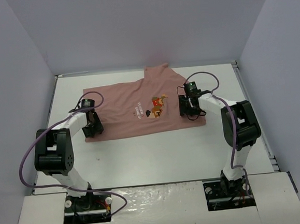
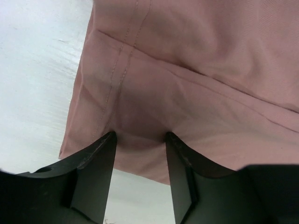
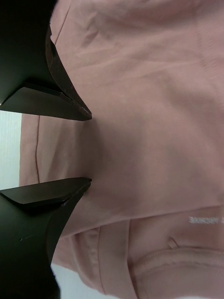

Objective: Fold and stack the t-shirts

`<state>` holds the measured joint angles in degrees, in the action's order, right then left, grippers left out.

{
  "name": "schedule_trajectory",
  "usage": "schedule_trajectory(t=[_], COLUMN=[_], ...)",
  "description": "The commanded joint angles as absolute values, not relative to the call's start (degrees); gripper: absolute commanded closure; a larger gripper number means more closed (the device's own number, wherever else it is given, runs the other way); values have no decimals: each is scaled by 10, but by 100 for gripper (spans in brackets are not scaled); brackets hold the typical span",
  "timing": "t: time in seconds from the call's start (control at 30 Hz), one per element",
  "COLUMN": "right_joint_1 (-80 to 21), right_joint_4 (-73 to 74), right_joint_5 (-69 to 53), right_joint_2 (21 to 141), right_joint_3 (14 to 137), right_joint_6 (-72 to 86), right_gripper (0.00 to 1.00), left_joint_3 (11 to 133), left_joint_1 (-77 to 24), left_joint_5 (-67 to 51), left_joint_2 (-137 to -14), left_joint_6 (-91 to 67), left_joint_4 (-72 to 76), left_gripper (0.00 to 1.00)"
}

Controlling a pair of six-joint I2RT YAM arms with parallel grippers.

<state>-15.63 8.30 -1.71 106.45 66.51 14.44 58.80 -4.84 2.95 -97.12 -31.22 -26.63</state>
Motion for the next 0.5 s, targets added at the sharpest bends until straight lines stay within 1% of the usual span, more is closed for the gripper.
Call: schedule_trajectory(t=[0.0,0.07,0.17,0.23,0.3,0.47], right_joint_1=[-155,-155,-156,-158,-161,-167], right_joint_4=[83,84,97,130,164,222], right_joint_5=[26,28,35,49,60,57], right_joint_2=[1046,1032,978,945,916,851], right_joint_3=[623,583,529,500,484,468], right_joint_6=[154,174,213,229,247,283], right_gripper=[51,51,51,51,51,51], left_joint_3=[539,509,470,453,438,401], left_joint_1=[-52,-52,-51,-52,-52,-50], left_joint_5=[27,19,4,-10,-13,-33], left_joint_2=[-928,-919,-880,-848,-788,-699], left_joint_6=[-356,-362,-373,-381,-387,-406], left_joint_4=[-280,-284,-305,-318,-345,-387], left_gripper=[60,60,60,60,60,59])
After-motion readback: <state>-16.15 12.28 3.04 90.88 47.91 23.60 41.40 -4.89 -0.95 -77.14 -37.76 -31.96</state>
